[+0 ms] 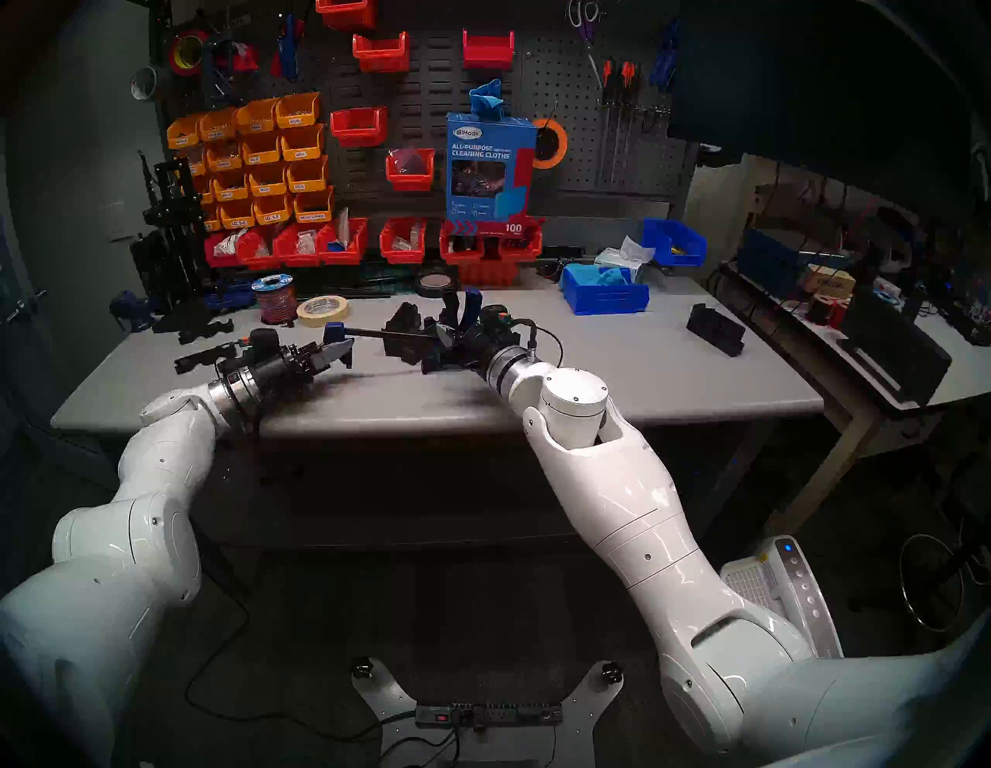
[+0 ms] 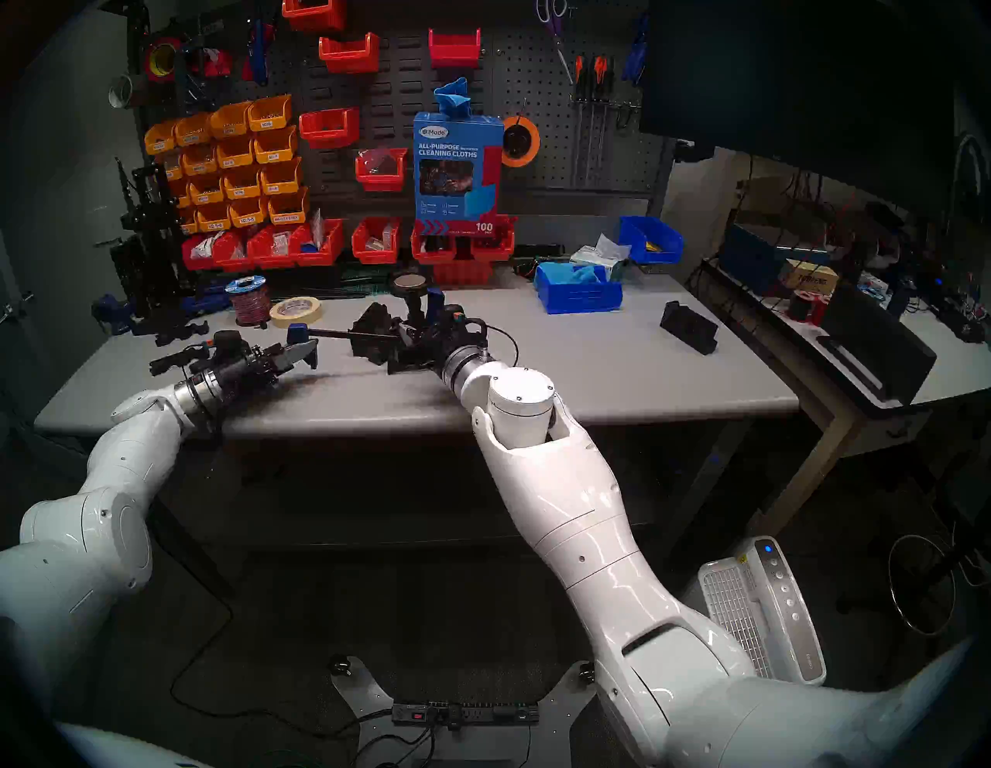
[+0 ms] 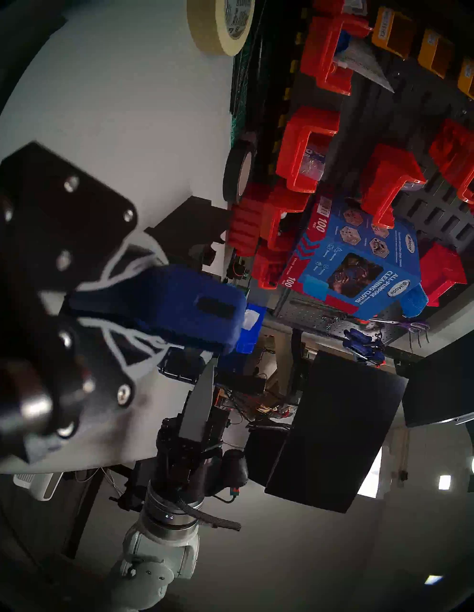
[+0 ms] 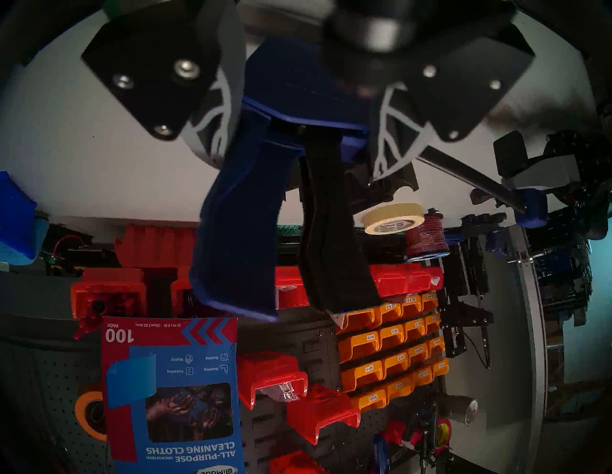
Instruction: Clamp the two 3D printed pieces together with the clamp
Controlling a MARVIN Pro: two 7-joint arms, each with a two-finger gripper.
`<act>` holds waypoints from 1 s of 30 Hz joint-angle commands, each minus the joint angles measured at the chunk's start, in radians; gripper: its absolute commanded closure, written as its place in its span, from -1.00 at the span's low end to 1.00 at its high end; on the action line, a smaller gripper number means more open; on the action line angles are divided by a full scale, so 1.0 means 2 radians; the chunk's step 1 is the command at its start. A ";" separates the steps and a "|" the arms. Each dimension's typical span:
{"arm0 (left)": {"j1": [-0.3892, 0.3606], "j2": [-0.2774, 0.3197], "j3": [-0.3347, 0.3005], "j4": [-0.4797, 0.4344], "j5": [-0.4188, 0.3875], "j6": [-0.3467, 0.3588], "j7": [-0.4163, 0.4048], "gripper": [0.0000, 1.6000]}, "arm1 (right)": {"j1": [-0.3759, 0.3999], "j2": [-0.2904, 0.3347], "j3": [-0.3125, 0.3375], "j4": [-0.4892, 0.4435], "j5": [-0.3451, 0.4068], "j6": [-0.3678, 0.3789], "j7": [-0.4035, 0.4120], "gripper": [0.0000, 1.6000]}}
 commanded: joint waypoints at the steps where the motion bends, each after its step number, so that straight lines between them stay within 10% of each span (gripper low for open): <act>1: -0.051 -0.025 -0.002 -0.019 -0.011 -0.009 0.004 1.00 | 0.013 -0.014 -0.012 -0.019 0.002 -0.005 0.008 1.00; 30: -0.057 -0.022 -0.006 -0.036 -0.006 -0.008 0.000 1.00 | 0.049 -0.005 -0.009 -0.035 -0.019 -0.010 0.010 1.00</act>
